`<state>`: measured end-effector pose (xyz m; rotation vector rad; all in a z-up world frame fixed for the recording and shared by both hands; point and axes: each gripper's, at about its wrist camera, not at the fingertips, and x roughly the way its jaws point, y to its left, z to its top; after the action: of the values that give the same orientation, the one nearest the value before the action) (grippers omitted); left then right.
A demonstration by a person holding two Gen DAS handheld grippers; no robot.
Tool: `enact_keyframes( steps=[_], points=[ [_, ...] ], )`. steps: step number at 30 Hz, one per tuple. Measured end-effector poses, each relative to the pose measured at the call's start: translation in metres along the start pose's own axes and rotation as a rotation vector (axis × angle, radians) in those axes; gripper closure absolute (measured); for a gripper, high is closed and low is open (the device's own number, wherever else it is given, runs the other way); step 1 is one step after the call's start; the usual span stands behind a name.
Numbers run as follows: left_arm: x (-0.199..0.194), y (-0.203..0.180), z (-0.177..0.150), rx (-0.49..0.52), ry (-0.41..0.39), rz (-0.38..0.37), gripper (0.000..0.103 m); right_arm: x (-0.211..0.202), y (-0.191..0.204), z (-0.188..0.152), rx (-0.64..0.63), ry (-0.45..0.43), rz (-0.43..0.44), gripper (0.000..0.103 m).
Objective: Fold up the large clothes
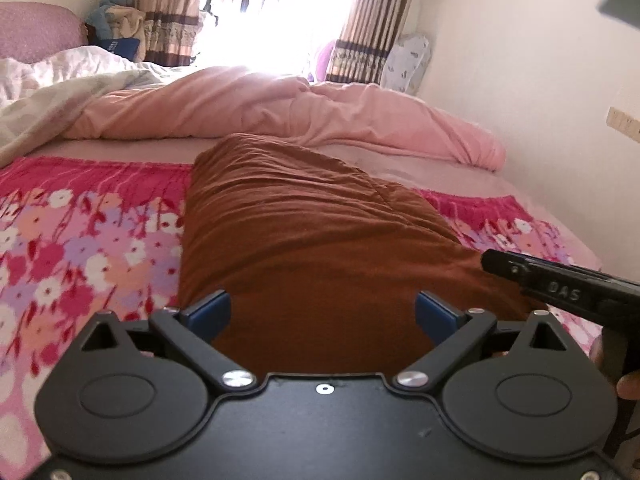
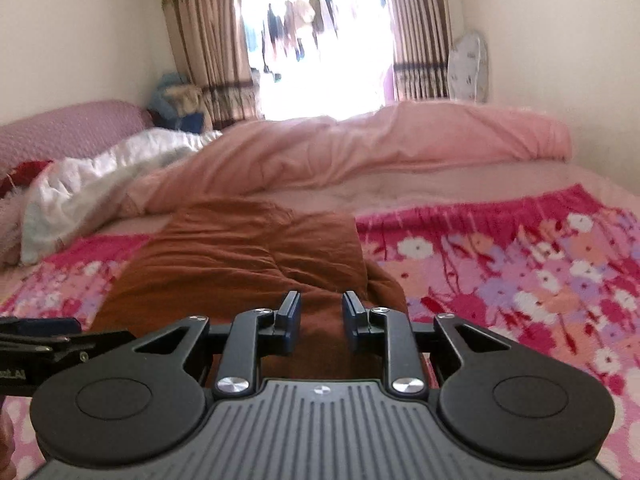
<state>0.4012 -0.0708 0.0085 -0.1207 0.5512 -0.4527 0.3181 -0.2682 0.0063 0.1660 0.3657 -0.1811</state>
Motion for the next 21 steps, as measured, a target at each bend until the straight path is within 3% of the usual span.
enact_keyframes(
  steps=[4,8,21],
  points=[
    [-0.011,0.004,-0.016,-0.044,0.012,-0.009,0.004,-0.023,0.001,-0.012,0.014,-0.007,0.020,0.074],
    [-0.001,0.007,-0.028,-0.085,0.063,-0.022,0.004,-0.020,-0.004,-0.026,0.028,0.022,-0.008,0.074],
    [0.017,0.009,-0.042,-0.065,0.072,0.036,0.004,-0.003,-0.008,-0.053,0.065,0.073,-0.016,0.074]
  ],
)
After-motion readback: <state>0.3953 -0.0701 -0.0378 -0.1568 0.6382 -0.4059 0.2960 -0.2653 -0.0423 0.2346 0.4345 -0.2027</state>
